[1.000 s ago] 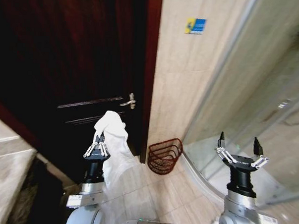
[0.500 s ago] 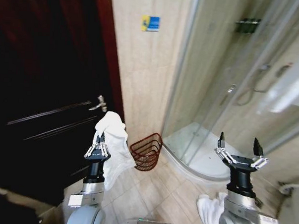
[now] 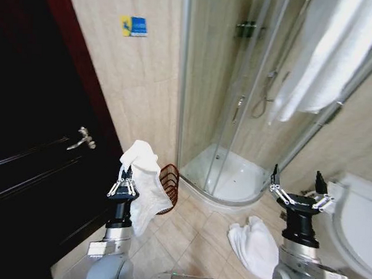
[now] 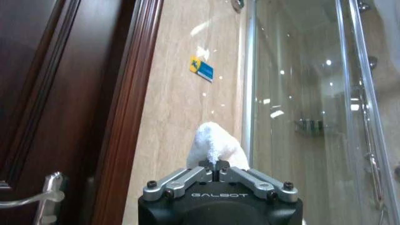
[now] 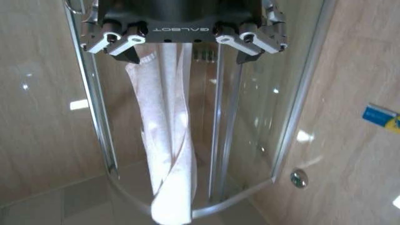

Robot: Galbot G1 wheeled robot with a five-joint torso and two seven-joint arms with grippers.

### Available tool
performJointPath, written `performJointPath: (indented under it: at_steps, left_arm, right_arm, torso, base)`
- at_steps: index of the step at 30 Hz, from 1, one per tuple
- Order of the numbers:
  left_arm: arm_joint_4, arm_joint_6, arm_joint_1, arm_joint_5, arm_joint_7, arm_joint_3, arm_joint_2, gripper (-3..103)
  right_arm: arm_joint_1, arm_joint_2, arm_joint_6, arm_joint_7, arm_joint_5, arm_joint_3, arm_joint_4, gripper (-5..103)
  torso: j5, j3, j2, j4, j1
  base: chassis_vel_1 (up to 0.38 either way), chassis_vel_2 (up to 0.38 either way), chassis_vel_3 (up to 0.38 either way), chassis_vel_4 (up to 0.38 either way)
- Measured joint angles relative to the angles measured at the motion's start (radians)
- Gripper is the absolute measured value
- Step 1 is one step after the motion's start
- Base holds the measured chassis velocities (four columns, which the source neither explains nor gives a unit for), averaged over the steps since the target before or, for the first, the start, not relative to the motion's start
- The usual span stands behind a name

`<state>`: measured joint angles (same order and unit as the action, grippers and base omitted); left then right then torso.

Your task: Discard the used towel into the hamper.

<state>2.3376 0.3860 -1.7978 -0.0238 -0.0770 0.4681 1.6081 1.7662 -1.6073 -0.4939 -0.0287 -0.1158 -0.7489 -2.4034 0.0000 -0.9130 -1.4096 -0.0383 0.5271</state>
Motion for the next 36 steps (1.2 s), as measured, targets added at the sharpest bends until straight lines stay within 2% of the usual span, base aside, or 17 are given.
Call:
performJointPath:
  at_steps: [4,8,9,12,14,18,22,24,27,36]
  left_arm:
    - [-0.055,0.001,0.021,0.001,0.008,0.003,0.0,0]
    - [-0.181,0.0,0.052,0.041,0.012,-0.005,-0.009,0]
    - [-0.181,0.0,0.052,0.041,0.012,-0.005,-0.009,0]
    - [-0.24,-0.029,0.074,0.101,0.031,-0.014,-0.054,0]
    - [-0.249,-0.039,0.083,0.115,0.035,-0.014,-0.067,0]
    - [-0.278,-0.093,0.136,0.2,0.051,-0.008,-0.135,0]
    - [-0.297,-0.113,0.165,0.263,0.052,0.002,-0.184,0]
    - [-0.319,-0.131,0.189,0.333,0.057,0.018,-0.246,0]
    - [-0.336,-0.141,0.208,0.37,0.062,0.026,-0.277,0]
    - [-0.401,-0.162,0.274,0.422,0.048,0.011,-0.277,0]
  right_arm:
    - [-0.001,0.003,-0.017,-0.006,-0.017,0.002,0.001,100]
    - [-0.002,0.009,-0.027,-0.02,-0.032,0.001,-0.011,100]
    - [-0.002,0.009,-0.027,-0.02,-0.032,0.001,-0.011,100]
    - [0.009,0.017,-0.036,-0.029,-0.046,-0.021,-0.027,100]
    - [0.012,0.017,-0.038,-0.03,-0.049,-0.024,-0.03,100]
    - [0.025,0.016,-0.047,-0.044,-0.057,-0.029,-0.04,100]
    - [0.025,0.015,-0.047,-0.042,-0.057,-0.029,-0.043,100]
    - [0.023,0.015,-0.041,-0.039,-0.06,-0.031,-0.051,100]
    - [0.024,0.015,-0.039,-0.037,-0.06,-0.031,-0.06,100]
    - [0.026,0.018,-0.04,-0.033,-0.059,-0.037,-0.068,100]
  torso:
    - [0.0,0.0,0.0,-0.0001,0.0]
    - [-0.0003,0.0,0.0,-0.0001,0.0]
    - [-0.0003,0.0,0.0,-0.0001,0.0]
    - [-0.0001,0.0,0.0,-0.0001,0.0]
    - [0.0,0.0,0.0,-0.0002,0.0]
    - [-0.0003,0.0,0.0,-0.0001,0.0]
    - [-0.0003,0.0,0.0,0.0,0.0]
    - [-0.0001,0.0,0.0,-0.0001,0.0]
    - [-0.0001,0.0,0.0,-0.0001,0.0]
    - [-0.0002,0.0,0.0,0.0,0.0]
  base:
    - [0.0,0.0,0.0,0.0]
    - [0.0,0.0,0.0,0.0]
    - [0.0,0.0,0.0,0.0]
    - [0.0,0.0,0.0,0.0]
    - [0.0,0.0,0.0,0.0]
    - [0.0,0.0,0.0,0.0]
    - [0.0,0.0,0.0,0.0]
    - [0.0,0.0,0.0,0.0]
    - [0.0,0.0,0.0,0.0]
    - [-0.036,0.022,0.033,-0.03]
